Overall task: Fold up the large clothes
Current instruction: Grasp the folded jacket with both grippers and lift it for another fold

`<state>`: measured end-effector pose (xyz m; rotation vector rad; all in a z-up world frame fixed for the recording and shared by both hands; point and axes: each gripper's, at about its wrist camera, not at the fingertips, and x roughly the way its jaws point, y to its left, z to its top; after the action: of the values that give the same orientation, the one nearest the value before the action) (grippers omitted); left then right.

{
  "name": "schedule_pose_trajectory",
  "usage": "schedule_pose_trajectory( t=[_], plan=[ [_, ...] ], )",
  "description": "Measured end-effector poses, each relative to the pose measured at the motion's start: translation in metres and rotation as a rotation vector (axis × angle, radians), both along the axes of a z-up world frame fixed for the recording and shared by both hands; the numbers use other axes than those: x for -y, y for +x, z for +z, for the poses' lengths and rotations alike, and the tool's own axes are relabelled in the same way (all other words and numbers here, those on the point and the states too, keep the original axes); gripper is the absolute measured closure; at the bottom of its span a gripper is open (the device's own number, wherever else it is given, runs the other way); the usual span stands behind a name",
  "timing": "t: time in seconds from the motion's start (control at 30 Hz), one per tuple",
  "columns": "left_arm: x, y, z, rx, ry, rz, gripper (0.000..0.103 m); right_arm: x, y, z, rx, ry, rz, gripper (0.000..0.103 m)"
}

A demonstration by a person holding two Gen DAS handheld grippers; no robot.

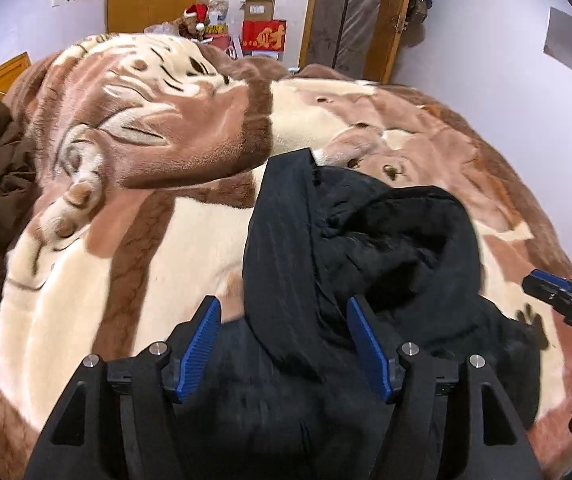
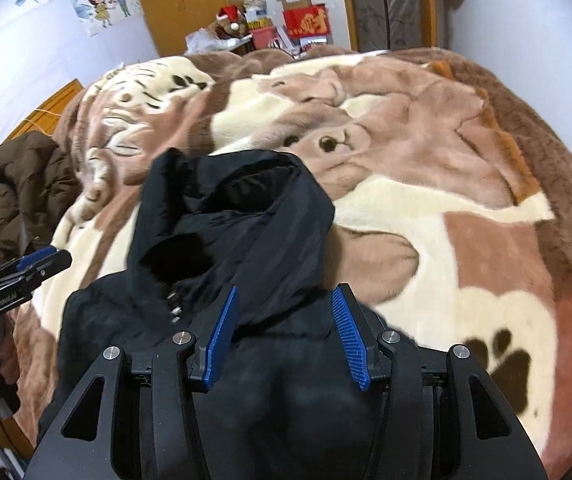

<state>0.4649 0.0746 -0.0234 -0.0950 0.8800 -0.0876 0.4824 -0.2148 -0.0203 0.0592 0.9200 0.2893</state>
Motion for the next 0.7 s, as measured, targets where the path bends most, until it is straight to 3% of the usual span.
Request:
schedule_pose_trajectory(
  t=[0.17,0.43,0.47,0.5,0.53,0.6,0.7],
  plan=[
    [0.0,0.055,-0.026,-0.03,0.02,0.014,0.035,0.004,0.051,-0.018,-0.015,0.001,-0.005,0.053],
    [0.0,0.109,-0.057,-0.055,-0.028,0.043,0.037,-0.019,0.114,-0.037,-0.038,0.003,0.026,0.053],
    [0.0,0.111,-0.06,-0.055,-0.039,0.041,0.056,-0.021,0.12,-0.039,-0.054,-0.001,0.027,0.053],
    [0.0,0.112,-0.063,-0.064,-0.053,0.033,0.084,-0.024,0.125,-0.043,-0.075,-0.014,0.024,0.057],
    [0.001,0.111,-0.066,-0.077,-0.063,0.03,0.092,-0.027,0.127,-0.043,-0.08,-0.024,0.02,0.091],
    [0.0,0.103,-0.062,-0.052,-0.06,0.029,0.1,-0.031,0.12,-0.039,-0.064,-0.033,0.031,0.096],
    [-0.008,0.084,-0.043,0.004,-0.091,0.032,0.101,-0.027,0.097,-0.016,-0.001,0.004,0.031,0.096]
  ],
)
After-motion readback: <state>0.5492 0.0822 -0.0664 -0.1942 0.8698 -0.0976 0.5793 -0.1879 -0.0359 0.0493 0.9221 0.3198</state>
